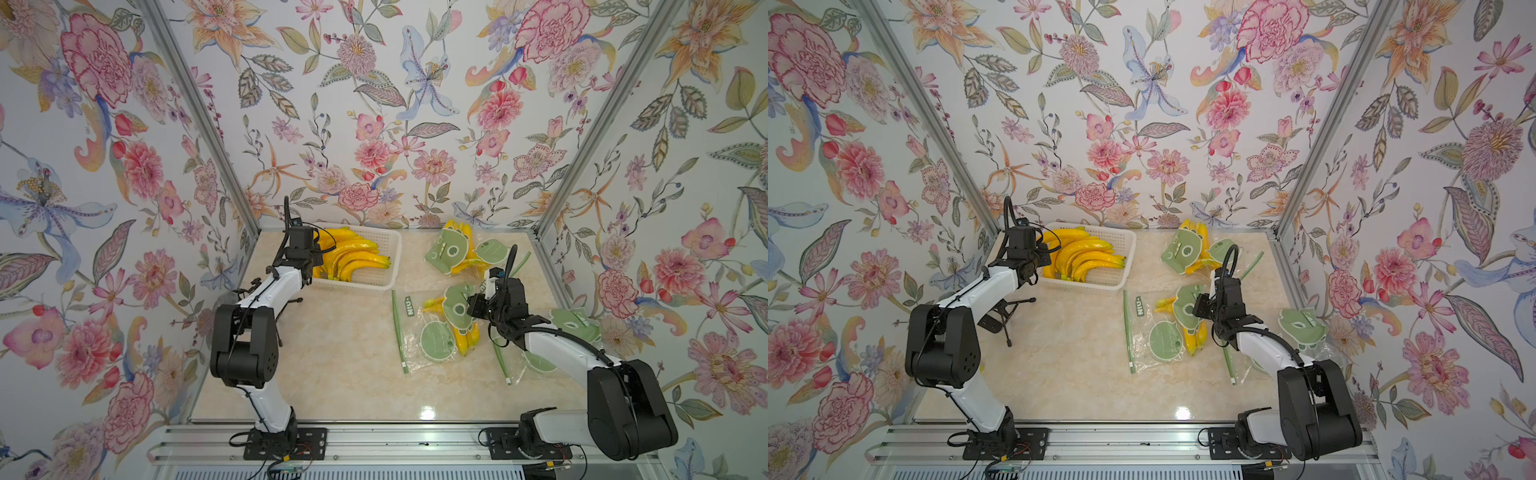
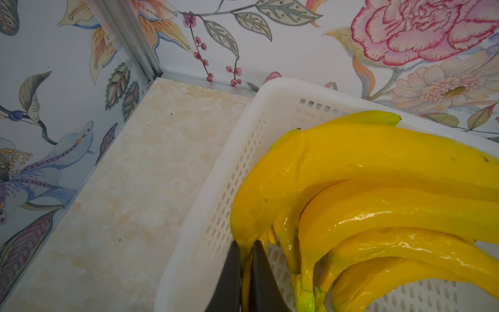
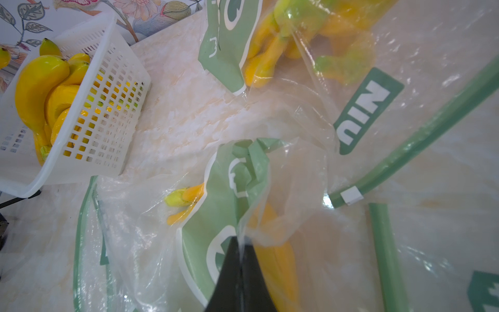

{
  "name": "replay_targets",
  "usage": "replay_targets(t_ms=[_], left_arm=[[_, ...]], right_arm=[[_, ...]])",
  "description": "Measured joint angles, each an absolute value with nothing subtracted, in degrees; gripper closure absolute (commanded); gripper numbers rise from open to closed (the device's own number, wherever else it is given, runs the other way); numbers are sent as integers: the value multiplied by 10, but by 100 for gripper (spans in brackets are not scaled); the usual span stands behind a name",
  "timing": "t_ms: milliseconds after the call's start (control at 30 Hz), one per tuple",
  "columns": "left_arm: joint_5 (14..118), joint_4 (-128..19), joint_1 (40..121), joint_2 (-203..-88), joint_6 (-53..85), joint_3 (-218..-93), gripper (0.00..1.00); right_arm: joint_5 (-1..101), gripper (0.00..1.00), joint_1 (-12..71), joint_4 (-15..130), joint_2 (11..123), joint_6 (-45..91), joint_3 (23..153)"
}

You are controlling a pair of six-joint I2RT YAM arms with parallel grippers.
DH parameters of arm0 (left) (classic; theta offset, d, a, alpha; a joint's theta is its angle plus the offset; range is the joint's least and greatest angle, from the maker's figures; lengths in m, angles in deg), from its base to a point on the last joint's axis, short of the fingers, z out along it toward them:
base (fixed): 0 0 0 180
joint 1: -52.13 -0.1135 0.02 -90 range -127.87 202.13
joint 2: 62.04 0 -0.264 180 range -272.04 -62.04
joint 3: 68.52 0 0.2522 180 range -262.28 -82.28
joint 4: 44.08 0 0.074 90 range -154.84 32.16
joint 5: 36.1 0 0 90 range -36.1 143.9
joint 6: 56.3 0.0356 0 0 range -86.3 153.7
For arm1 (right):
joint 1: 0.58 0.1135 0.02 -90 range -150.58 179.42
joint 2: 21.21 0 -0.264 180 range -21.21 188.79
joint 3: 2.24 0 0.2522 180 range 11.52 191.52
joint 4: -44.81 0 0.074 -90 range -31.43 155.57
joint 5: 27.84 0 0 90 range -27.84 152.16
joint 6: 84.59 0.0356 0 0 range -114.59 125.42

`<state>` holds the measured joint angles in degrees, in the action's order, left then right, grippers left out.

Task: Open the zip-top bag and take out the banana
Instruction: Place the banana in the basket.

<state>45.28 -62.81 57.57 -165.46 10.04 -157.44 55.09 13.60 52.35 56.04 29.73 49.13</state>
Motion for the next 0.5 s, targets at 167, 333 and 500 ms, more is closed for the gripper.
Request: replay_targets(t_ms=[167, 333, 500], left_arm=[[479, -629, 573, -1715, 90, -1614, 96], [495, -633, 573, -1734, 88, -1620, 81], [503, -636, 573, -1734, 90, -1620, 64]], right_arm=[[551, 100, 137, 519, 558, 298, 485], [551, 100, 137, 516, 558, 299, 481], [551, 100, 138, 515, 558, 299, 481]])
